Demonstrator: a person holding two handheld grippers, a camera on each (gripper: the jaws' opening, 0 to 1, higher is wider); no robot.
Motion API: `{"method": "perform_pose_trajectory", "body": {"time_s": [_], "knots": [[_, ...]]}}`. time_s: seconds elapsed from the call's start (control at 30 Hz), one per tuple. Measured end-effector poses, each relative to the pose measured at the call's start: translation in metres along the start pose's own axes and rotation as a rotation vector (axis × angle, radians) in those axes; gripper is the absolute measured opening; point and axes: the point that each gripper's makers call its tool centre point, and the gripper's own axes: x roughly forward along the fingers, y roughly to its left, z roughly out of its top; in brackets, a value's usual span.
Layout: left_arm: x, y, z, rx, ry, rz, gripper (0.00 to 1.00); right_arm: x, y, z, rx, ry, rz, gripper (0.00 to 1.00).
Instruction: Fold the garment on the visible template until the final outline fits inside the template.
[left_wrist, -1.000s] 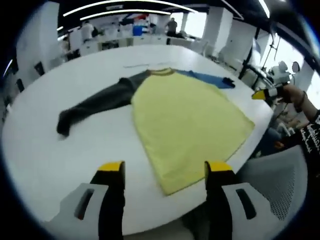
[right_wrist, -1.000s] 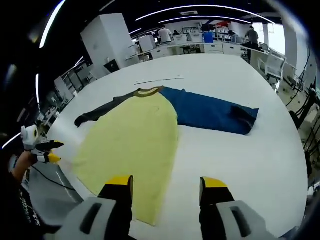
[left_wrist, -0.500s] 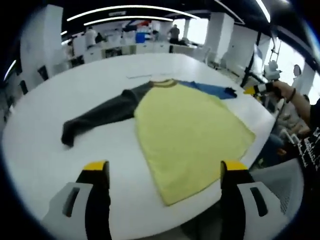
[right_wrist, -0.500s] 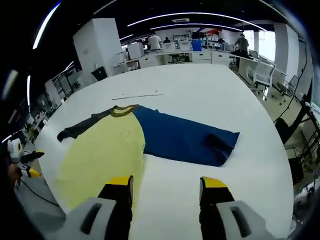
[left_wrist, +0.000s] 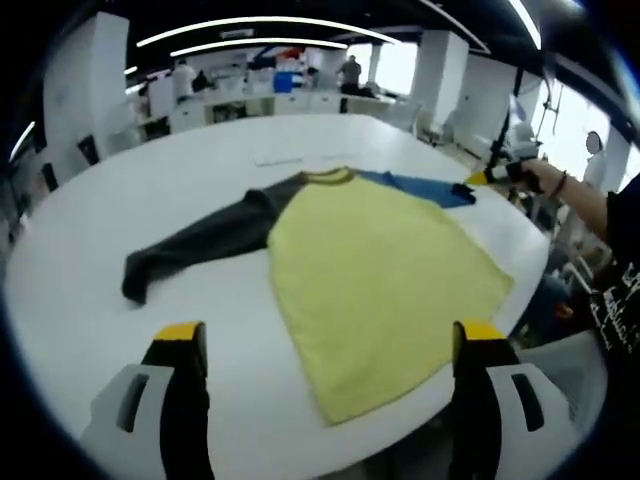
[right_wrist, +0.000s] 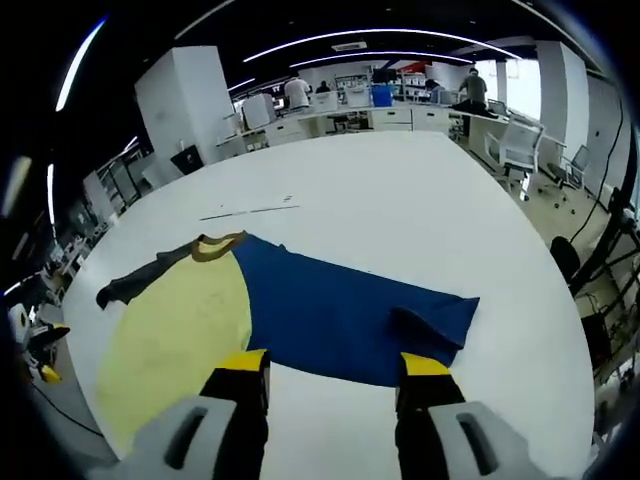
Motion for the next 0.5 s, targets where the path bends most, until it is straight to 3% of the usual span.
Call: {"method": "perform_pose_trajectory", "body": {"time_s": [0.5], "knots": [[0.006,0.01,-0.001,0.0,0.001,0.011,0.97,0.04,-0.026,0.007,0.008,0.002,-0.067,0.38]]}}
